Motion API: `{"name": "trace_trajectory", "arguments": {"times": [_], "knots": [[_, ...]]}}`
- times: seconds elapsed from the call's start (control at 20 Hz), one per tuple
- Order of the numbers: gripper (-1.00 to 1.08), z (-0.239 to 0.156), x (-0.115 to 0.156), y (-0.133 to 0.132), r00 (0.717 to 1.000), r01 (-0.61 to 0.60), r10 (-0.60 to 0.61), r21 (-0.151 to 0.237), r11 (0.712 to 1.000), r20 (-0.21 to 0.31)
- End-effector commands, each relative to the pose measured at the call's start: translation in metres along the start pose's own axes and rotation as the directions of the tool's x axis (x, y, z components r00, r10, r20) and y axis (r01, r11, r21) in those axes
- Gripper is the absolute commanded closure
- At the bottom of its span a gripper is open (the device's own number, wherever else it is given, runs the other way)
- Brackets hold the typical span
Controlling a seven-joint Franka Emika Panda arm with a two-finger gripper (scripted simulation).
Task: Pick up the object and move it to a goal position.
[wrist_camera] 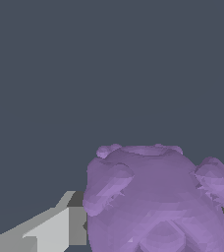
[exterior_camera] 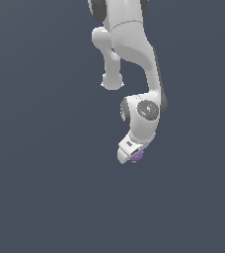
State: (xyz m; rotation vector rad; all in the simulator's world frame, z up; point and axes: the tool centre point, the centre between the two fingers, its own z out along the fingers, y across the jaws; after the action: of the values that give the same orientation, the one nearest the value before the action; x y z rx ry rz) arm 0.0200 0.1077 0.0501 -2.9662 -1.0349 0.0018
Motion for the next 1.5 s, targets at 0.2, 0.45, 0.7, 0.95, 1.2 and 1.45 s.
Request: {"name": "trace_trajectory", "arguments": {"times": [0.2,0.45,0.7,0.95,1.2,1.45], "knots": [[1.08,-0.038,0.001,0.004,1.0,0.001,-0.001,-0.001,1.0,-0.001],[1.08,-0.086,0.001,0.008,1.0,0.001,-0.001,-0.001,1.0,-0.001],[1.08,-0.143,0.003,0.014,1.0,0.001,-0.001,0.0,1.0,-0.001],[1.08,-0.198,0.005,0.02,1.0,0.002,-0.002,0.0,1.0,-0.002],[1.08,-0.238,0.007,0.025,1.0,0.002,-0.002,0.0,1.0,-0.002],[1.08,-0.262,0.009,0.028,1.0,0.001,-0.001,0.0,1.0,-0.001]]}}
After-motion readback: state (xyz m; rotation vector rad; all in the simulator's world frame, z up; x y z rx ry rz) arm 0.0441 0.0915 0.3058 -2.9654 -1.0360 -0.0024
